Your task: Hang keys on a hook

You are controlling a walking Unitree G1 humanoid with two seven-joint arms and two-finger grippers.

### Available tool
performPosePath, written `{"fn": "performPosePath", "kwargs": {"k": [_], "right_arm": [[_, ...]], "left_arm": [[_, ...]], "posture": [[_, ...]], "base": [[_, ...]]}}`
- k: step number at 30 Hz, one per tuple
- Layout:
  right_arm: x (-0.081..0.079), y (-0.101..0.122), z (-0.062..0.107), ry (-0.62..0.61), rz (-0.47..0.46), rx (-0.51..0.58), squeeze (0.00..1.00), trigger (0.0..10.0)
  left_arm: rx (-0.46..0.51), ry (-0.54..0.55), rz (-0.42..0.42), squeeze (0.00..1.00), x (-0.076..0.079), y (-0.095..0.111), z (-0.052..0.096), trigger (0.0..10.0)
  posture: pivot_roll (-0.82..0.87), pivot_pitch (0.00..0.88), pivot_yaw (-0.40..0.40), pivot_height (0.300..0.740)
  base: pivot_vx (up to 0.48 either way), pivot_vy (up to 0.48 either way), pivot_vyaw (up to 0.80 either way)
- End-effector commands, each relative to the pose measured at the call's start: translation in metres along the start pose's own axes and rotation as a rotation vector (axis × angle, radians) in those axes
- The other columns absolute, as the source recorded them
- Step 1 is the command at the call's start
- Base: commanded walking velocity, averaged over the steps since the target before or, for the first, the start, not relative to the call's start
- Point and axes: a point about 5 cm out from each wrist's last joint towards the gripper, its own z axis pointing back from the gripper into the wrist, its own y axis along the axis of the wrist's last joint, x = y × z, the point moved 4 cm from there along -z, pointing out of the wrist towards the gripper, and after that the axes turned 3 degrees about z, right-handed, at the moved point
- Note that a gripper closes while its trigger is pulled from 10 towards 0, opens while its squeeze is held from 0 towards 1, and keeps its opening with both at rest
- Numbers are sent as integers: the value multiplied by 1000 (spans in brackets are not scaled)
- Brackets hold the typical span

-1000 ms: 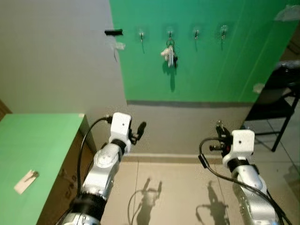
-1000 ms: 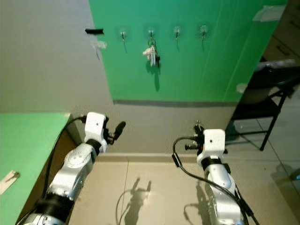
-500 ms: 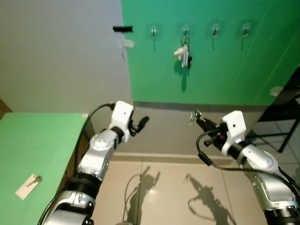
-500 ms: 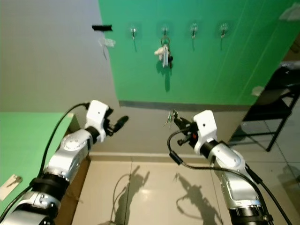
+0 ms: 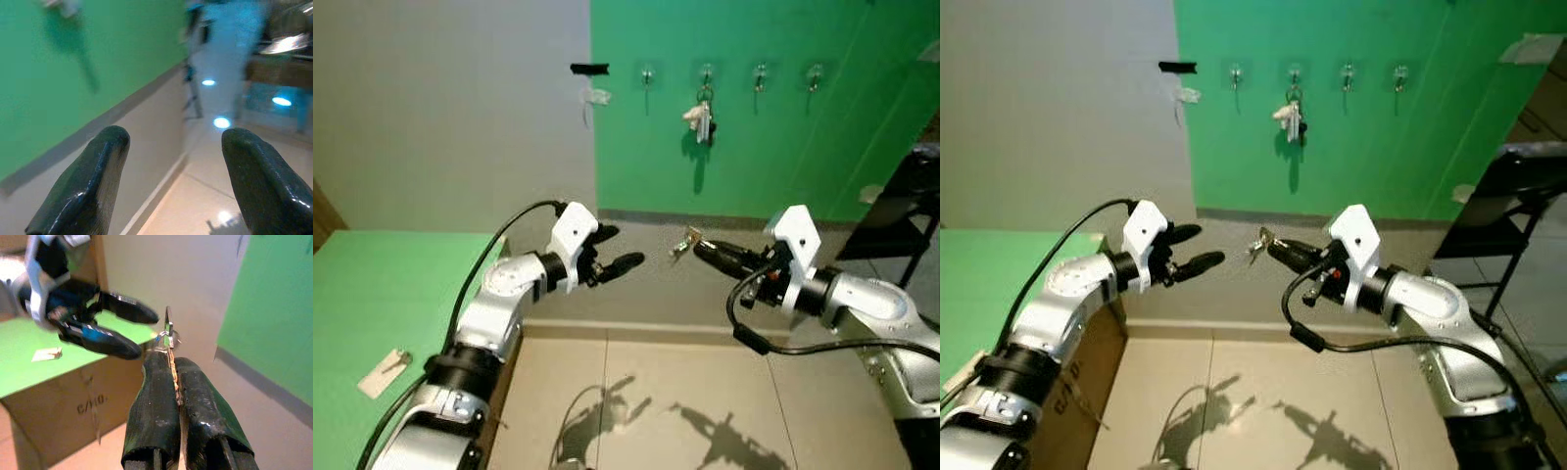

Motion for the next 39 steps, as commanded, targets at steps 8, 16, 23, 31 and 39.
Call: {"fn": "performPosePath", "kwargs": {"k": [8,16,23,31,39], "right_arm": [[-7,9,-6,92,39,-26,0,0],[-15,12,-9,146,28,-28,0,0],[-18,17,-12,167,16,-10,0,0],[-20,21,-14,175,9,1,0,0],[-20,26,-15,179,-8,22,0,0]], "left_arm": [[-17,-220,-84,0,17,16,-2,10000],[-24,-346,-91,0,25,24,0,10000],[37,-401,-67,0,31,42,-2,10000],[42,-424,-56,0,35,43,-3,10000],[40,-442,-43,0,38,42,-2,10000]], "posture": [[-147,0,42,740],[-151,0,42,740],[-151,0,41,740],[-155,0,42,740],[-155,0,39,740]], "base": [[0,0,0],[0,0,0],[0,0,0],[0,0,0],[0,0,0]]}}
